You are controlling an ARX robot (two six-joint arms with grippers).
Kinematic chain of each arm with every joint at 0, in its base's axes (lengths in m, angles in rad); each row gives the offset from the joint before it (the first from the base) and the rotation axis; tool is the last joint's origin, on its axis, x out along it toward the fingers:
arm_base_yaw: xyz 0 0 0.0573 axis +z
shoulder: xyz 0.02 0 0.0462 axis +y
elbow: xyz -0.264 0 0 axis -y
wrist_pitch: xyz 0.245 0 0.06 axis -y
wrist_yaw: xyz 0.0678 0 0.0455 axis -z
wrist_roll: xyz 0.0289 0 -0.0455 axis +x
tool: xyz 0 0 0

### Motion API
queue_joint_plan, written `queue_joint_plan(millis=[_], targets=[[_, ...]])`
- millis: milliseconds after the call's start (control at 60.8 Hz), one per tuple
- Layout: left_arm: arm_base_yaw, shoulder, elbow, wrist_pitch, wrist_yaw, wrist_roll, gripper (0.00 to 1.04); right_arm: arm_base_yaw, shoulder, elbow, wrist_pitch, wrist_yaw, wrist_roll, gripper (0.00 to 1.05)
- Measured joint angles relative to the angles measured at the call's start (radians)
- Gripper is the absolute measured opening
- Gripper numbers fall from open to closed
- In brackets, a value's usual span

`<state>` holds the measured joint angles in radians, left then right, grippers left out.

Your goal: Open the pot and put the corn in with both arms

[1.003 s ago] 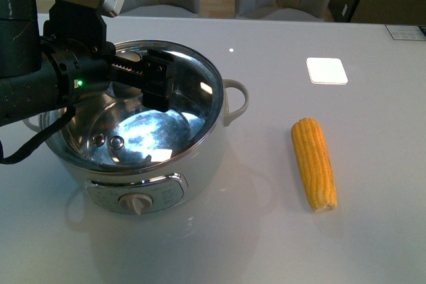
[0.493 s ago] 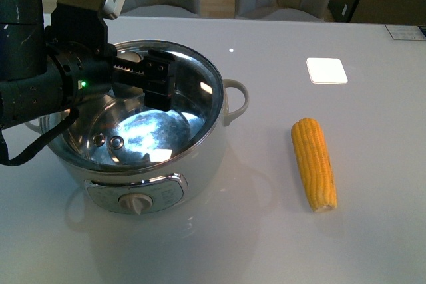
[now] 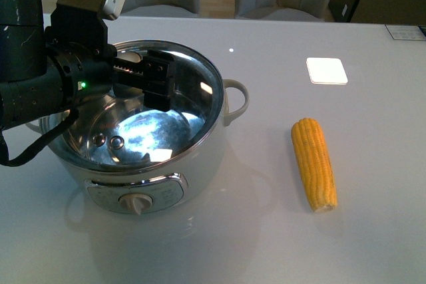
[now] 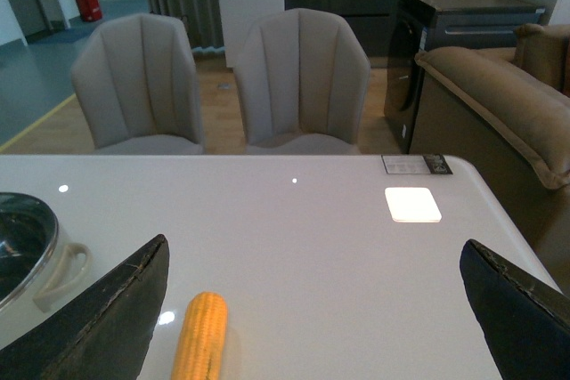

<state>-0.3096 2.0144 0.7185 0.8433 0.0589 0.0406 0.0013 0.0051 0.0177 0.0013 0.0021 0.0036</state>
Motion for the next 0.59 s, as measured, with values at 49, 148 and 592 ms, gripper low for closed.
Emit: queue_joint_plan(millis=[49,148,592], targets=[[0.0,0.0,0.0,0.001,0.0,0.0,0.86,0.0,0.0,0.0,0.0,0.0,0.0,0.96],[-0.002,0.0,0.0,0.003,0.0,0.0,0.67,0.0,0.0,0.0,0.0,0.0,0.0,0.96],[-0.004,0.0,-0.002,0.018,-0.012,0.003,0.43,0.0,0.0,0.0,0.0,0.0,0.0,0.96]])
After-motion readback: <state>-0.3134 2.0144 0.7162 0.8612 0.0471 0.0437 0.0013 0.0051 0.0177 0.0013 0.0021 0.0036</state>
